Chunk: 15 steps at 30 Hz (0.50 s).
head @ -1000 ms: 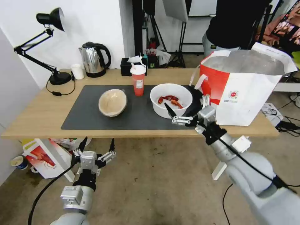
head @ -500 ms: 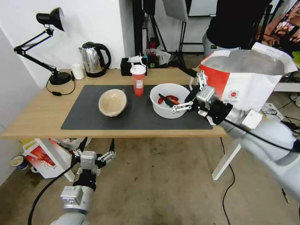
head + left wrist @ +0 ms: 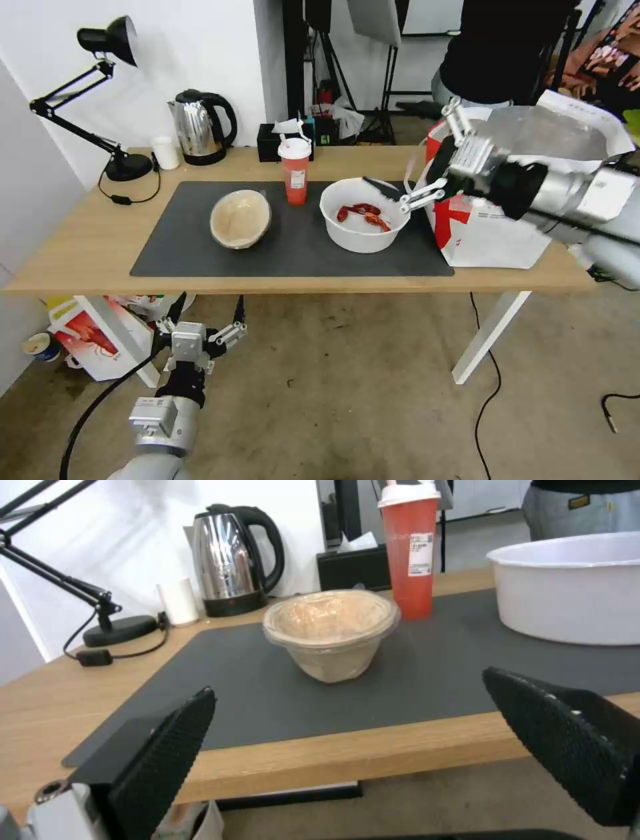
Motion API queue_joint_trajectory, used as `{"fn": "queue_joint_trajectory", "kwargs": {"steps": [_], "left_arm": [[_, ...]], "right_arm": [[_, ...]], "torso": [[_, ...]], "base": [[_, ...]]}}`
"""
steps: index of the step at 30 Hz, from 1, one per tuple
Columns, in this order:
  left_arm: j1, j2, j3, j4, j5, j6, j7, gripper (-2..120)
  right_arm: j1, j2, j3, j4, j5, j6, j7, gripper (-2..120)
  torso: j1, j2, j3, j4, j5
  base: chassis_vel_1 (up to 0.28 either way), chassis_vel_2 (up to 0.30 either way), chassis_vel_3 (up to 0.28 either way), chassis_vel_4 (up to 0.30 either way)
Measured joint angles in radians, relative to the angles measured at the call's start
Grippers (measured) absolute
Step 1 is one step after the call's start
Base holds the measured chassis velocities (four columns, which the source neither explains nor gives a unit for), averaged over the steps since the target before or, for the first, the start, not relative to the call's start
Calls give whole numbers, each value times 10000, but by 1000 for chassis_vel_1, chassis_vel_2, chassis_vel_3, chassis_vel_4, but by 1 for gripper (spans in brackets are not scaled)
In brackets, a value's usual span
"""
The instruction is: Pick up the trash from the table and place it into the takeout bag.
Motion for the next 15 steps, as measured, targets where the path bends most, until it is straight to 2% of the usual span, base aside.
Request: {"fn": "queue_joint_trajectory", "kwargs": {"steps": [2,3,6,9,15], "left_arm": [[-1,0,1,0,0,0,0,100],[0,0,0,0,0,0,0,100],[0,0,0,0,1,0,0,100],[0,0,0,0,0,0,0,100],[0,0,0,0,0,0,0,100]], "right_arm": [[42,-43,-12,11,86,-16,-27,100],[85,-119,-64,11,329,-124,-107,100],[223,-344,-181,-18,963,-429,-294,100],[438,-695,-342,-70,1926,-887,-577,100],[757,-964,-674,-207,2750,-1290,-885,100]], "torso": [[-1,0,-1,-2,0],[-2,0,1,3,17],[-2,-1,0,4,6],[-1,-1,1,3,10],[-2,1,0,0,4]], "base": [[0,0,0,0],[0,0,0,0],[0,0,0,0],[0,0,0,0],[0,0,0,0]]}}
